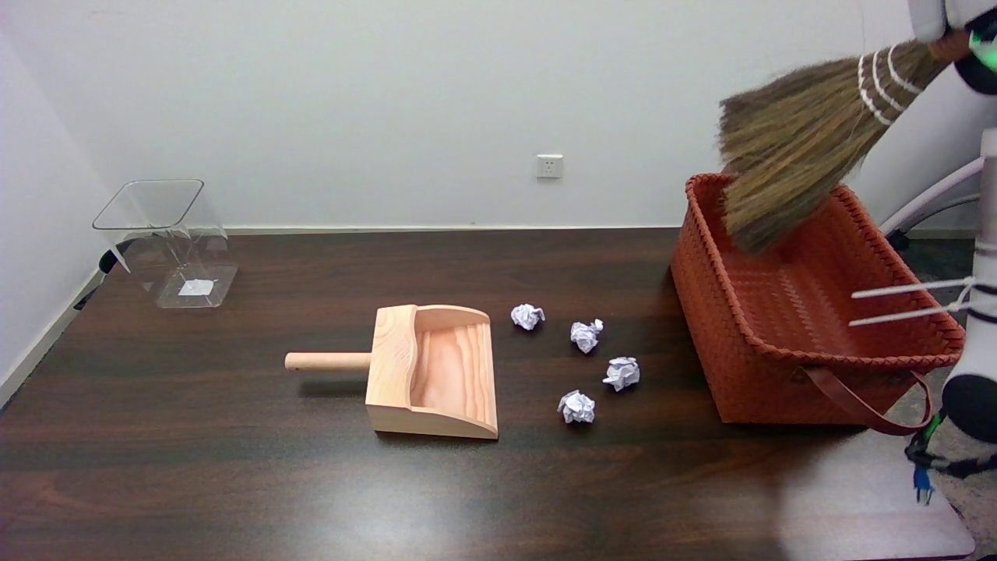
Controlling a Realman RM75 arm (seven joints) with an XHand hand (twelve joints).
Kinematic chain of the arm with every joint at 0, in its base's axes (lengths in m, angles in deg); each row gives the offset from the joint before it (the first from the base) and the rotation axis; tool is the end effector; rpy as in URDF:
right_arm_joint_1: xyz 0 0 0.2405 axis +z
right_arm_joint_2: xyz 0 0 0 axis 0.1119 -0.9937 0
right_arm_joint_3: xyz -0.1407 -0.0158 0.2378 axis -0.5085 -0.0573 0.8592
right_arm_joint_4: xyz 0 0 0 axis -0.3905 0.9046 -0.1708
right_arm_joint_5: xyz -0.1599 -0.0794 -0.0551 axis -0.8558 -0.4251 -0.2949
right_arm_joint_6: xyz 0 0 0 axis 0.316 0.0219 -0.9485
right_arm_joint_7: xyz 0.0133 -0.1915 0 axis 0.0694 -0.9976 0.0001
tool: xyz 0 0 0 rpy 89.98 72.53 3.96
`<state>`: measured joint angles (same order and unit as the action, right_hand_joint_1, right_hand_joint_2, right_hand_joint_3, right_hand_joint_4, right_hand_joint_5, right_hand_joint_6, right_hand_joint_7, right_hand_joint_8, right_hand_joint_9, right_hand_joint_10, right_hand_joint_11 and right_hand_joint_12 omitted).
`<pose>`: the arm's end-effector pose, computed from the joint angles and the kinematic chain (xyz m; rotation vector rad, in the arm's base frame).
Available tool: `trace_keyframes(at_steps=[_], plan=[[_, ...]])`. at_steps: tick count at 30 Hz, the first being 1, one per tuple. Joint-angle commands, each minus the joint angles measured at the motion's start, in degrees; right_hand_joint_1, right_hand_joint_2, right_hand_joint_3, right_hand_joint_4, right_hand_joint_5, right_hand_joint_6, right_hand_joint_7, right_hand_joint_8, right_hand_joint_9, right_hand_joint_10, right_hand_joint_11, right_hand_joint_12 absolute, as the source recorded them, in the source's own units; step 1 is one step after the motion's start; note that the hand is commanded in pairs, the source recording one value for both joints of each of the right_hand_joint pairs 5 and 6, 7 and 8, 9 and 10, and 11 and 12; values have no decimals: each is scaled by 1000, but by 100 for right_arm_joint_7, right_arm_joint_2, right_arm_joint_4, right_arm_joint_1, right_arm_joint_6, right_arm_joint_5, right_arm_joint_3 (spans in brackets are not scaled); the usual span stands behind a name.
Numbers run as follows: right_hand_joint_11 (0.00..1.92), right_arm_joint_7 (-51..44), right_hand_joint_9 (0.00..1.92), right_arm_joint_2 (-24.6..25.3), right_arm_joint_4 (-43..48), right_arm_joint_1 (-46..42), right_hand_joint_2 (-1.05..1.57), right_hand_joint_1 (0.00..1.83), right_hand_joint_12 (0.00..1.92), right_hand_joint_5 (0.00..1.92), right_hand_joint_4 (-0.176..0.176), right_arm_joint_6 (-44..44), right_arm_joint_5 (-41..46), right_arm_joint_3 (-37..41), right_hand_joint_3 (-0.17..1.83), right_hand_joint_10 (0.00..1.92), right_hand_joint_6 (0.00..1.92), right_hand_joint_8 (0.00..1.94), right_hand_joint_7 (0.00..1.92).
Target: Pick up the broom in the basket.
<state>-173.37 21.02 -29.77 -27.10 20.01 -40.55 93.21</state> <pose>-0.0207 -0.2136 0.4498 1.7805 -0.5953 2.0079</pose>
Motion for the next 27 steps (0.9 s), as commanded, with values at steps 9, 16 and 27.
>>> trace_keyframes(at_steps=[9,16,27], plan=[[1805,-1029,1920,407,52,-820,1571,1339,1805,1920,0,-1070,90,-2075,450,1920,1920,1920,1920],[1803,-1245,1920,304,67,-676,1571,1338,1803,1920,0,-889,90,-2510,449,1920,1920,1920,1920],[1796,-1600,1920,-199,148,389,1571,1334,1796,1920,0,1069,-237,-3198,447,1920,1920,1920,1920]])
